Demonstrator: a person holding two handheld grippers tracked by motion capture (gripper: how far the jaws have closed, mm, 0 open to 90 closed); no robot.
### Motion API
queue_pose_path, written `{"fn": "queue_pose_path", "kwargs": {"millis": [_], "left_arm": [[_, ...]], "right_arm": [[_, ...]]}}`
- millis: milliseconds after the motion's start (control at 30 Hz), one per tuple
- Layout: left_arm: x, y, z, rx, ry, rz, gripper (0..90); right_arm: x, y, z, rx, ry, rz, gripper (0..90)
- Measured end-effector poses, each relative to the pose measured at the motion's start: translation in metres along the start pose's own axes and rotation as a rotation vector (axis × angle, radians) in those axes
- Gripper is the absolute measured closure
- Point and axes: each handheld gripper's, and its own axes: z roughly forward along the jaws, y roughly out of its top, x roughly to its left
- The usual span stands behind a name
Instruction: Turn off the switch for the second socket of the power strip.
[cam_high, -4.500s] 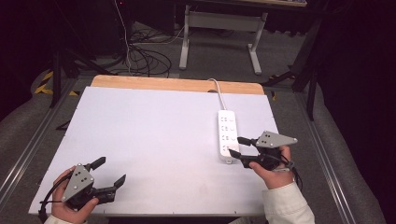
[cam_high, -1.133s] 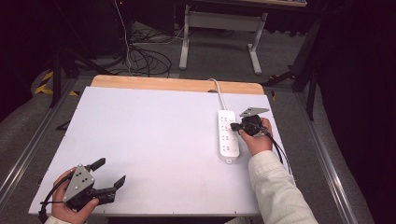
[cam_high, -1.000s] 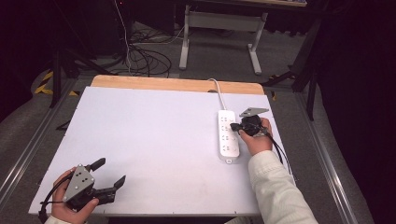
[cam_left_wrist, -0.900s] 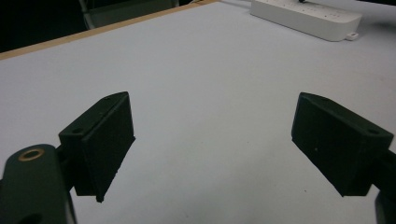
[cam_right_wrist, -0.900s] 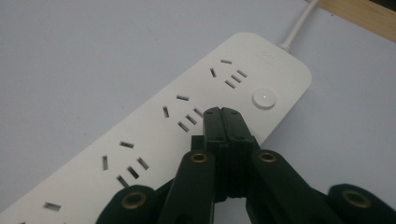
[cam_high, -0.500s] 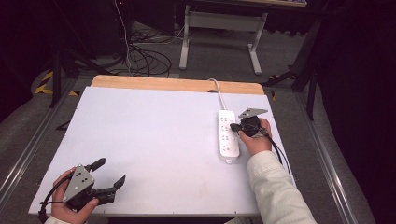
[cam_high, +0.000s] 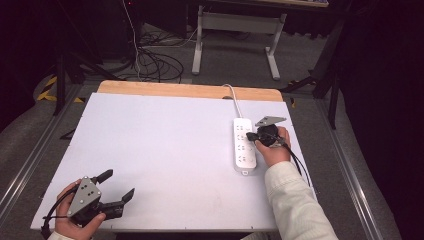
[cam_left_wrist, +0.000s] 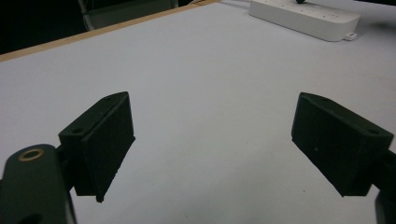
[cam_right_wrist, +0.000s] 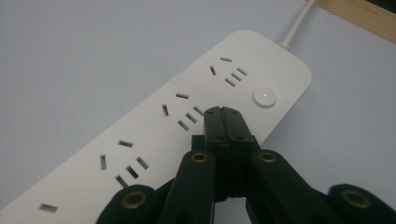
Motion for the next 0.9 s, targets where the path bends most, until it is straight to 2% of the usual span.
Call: {"fn": "queue_pose_path", "kwargs": {"millis": [100,200,700,900], "left_arm": [[-0.0001,0.0001,-0.0001,0.000,0.000,0.002,14.0],[-0.0001,0.0002,-0.0002,-0.001,-0.001,0.002,14.0],[-0.0010,0.0002,0.0008,0.000,-0.004,0.004,14.0],[-0.0004,0.0001,0.0006,-0.002,-0.003,0.002,14.0]], "right_arm": [[-0.0004,-0.0001,-0.0001,0.002,0.005,0.007,90.0],[0.0007,0.0009,0.0000,0.009,-0.005,-0.007,90.0],[0.0009,0.0013,0.0009,0.022,-0.008,0.013,90.0],[0.0028,0.0009,0.0012,0.011,-0.015,0.013,90.0]]}}
